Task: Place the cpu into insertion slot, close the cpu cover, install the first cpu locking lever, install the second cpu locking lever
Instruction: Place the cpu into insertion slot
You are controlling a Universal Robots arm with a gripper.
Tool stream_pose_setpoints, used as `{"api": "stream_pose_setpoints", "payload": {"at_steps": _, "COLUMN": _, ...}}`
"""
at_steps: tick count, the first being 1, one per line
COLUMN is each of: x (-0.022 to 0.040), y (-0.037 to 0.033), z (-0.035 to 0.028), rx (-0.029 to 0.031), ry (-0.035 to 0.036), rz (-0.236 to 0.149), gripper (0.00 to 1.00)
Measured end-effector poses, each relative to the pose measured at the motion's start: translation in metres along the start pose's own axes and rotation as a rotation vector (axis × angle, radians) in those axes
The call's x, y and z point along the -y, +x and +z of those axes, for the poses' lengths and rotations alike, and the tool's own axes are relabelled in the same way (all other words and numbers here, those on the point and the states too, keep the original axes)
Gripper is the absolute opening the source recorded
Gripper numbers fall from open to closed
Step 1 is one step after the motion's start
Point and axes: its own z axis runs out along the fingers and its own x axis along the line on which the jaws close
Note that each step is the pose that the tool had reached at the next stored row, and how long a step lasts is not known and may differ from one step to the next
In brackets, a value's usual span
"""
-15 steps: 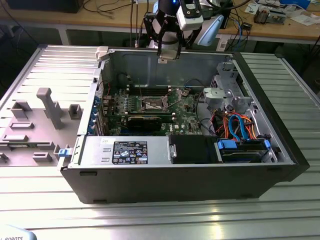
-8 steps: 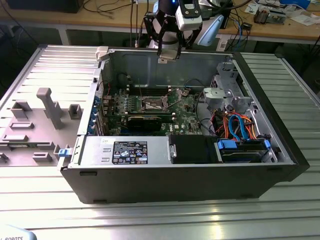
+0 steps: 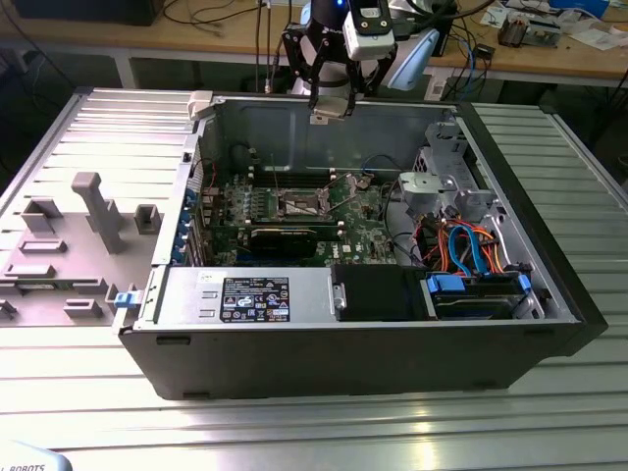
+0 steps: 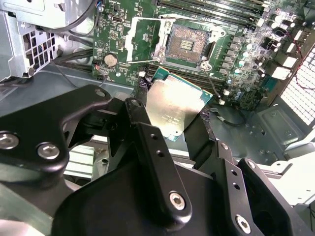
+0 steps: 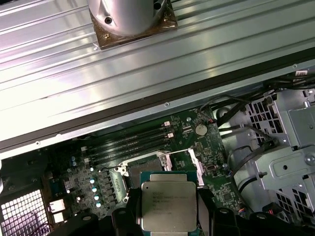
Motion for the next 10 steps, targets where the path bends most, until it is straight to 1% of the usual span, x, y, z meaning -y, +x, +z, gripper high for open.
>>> {"api": "stream_pose_setpoints", "payload": {"at_steps": 10, "x": 0.0000, "y": 0.0000, "z": 0.0000, "rx": 0.0008, "ry": -0.0002, "rz": 0.009, "gripper": 0.54}}
